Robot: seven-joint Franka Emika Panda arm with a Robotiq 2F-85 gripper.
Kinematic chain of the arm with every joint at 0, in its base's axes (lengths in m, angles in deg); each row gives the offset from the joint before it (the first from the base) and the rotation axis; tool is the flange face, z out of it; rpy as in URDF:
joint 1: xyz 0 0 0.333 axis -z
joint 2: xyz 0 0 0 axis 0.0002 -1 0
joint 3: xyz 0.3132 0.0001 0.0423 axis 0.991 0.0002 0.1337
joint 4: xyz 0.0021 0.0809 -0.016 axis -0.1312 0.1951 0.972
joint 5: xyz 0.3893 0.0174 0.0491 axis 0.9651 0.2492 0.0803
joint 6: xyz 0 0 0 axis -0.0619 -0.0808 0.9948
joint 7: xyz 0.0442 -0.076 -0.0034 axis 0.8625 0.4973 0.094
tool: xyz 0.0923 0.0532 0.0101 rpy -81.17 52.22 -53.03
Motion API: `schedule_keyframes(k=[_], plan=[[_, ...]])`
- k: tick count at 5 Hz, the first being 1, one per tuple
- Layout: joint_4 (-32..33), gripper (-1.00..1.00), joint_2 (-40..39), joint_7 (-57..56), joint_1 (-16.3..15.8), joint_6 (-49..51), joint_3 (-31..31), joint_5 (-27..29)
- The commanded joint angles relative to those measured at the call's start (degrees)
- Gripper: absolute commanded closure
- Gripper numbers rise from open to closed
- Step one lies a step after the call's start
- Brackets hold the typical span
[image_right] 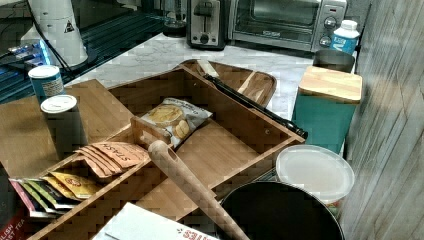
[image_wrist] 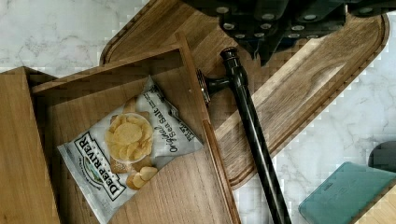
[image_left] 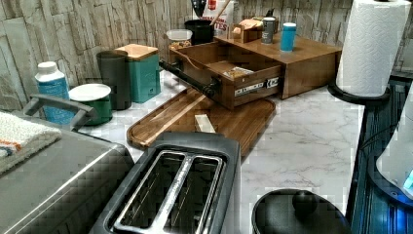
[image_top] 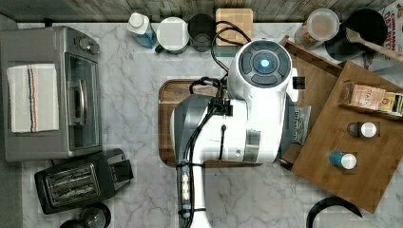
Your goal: Close the drawer.
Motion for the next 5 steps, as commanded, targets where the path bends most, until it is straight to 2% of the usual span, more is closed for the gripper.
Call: schedule_keyframes(k=[1, 2, 3, 4, 5], plan=[[0.02, 1.00, 0.00, 0.01, 0.22, 0.00, -0.04, -0.67], [4.54, 1.00, -0.19, -2.59, 0.07, -6.96, 0.32, -2.52], [7.44, 1.00, -1.65, -5.89, -1.77, -14.37, -1.76, -3.10], [6.99, 1.00, -3.85, -6.52, -0.30, -17.70, 0.17, -1.98], [5.29, 1.00, -7.31, -5.02, -1.09, -21.81, 0.50, -1.97]])
